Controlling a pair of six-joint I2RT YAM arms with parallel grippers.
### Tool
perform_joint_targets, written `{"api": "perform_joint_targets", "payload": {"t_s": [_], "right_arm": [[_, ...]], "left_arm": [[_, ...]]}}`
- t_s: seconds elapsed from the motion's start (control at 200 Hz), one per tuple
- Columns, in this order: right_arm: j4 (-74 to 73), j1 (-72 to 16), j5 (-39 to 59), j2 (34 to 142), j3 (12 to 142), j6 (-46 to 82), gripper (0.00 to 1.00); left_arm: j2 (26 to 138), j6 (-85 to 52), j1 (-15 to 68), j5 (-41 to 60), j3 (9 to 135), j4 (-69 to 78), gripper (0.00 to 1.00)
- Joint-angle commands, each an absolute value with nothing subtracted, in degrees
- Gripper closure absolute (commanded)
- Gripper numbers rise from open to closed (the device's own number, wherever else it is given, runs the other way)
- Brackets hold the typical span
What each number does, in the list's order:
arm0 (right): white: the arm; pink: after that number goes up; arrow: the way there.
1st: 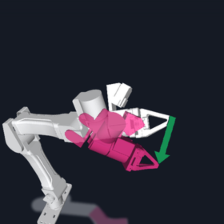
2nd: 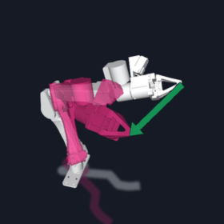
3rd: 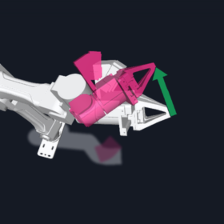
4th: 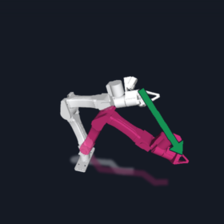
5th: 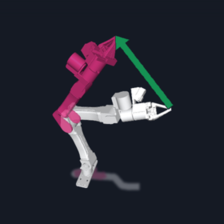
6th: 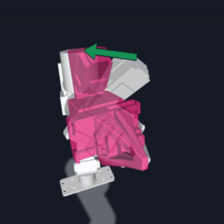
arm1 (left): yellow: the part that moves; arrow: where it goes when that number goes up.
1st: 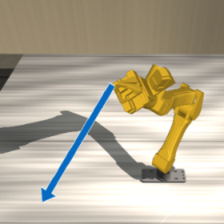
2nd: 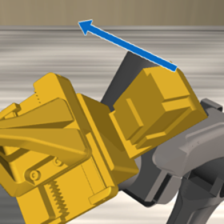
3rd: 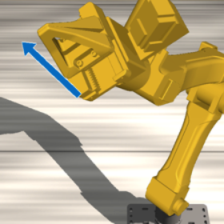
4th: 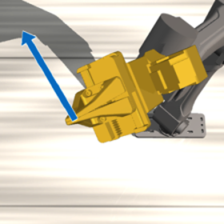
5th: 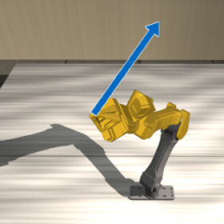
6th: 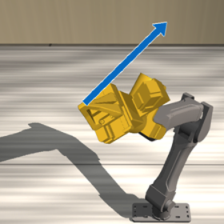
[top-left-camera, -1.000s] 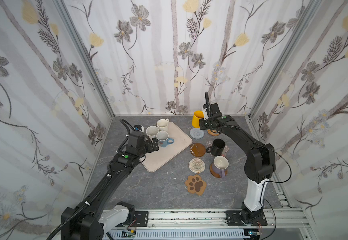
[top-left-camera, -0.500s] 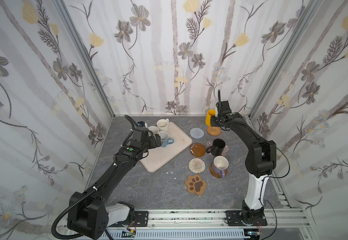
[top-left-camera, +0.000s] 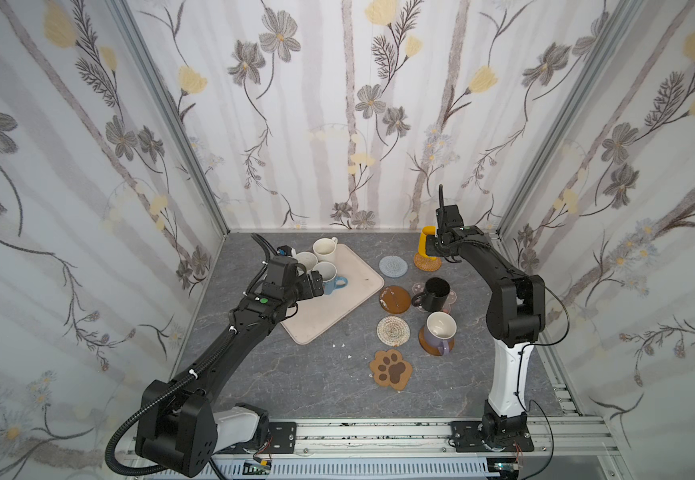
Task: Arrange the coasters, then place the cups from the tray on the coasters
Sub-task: 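Lower the yellow mug onto the rattan coaster with right gripper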
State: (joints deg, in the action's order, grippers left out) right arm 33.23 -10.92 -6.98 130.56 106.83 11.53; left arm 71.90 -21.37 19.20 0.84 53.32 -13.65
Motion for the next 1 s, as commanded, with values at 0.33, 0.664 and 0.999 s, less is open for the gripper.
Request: {"api": "perform_joint_targets", "payload": {"t_s": [0.33, 0.664, 0.999], "right_arm": [[30.32, -10.02, -5.66, 135.31, 111.23, 13.53, 1.00], [31.20, -10.02, -6.33, 135.51, 110.79, 13.60, 1.00], [31.51, -10.19, -6.50, 132.91, 110.42, 13.62, 1.00]], "left_arm": [[71.54, -21.53, 19.08, 1.33, 52.73, -11.12, 0.00], [71.78, -21.61, 19.09, 1.81, 52.90, -10.81, 0.00], [71.43, -21.64, 19.08, 1.92, 52.74, -10.74, 0.00]]}}
